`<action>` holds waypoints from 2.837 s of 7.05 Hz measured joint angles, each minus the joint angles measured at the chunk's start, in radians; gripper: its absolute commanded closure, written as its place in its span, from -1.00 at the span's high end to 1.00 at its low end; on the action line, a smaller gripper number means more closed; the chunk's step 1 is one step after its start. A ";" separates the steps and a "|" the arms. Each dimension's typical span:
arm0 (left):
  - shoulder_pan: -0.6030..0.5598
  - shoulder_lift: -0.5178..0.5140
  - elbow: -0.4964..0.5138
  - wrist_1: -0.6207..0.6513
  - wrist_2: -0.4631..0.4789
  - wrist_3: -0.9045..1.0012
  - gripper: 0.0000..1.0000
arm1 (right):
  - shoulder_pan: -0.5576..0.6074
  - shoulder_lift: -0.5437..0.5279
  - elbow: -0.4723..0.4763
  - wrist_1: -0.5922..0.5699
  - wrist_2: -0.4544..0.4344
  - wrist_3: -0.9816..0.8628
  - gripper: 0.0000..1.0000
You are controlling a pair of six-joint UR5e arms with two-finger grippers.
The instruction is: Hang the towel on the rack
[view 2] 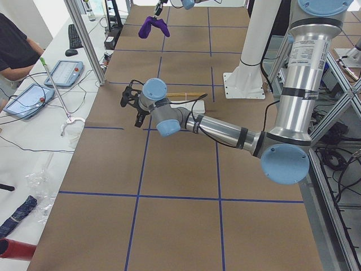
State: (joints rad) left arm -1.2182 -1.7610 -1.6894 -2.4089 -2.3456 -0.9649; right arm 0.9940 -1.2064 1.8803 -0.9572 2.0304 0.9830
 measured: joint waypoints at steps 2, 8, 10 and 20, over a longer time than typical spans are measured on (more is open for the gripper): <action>0.133 -0.162 0.008 -0.014 0.001 -0.374 1.00 | -0.140 0.016 0.068 0.000 -0.167 0.095 -1.00; 0.347 -0.438 0.016 -0.021 0.115 -0.891 1.00 | -0.397 0.077 0.202 0.032 -0.388 0.226 -1.00; 0.355 -0.472 0.030 -0.021 0.134 -0.971 1.00 | -0.492 0.080 0.203 0.104 -0.511 0.226 -1.00; 0.388 -0.505 0.035 -0.026 0.131 -1.009 -1.00 | -0.532 0.076 0.200 0.183 -0.625 0.210 -1.00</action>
State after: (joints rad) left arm -0.8300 -2.2662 -1.6547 -2.4350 -2.2148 -1.9737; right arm 0.4617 -1.1305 2.0802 -0.7743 1.4052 1.1935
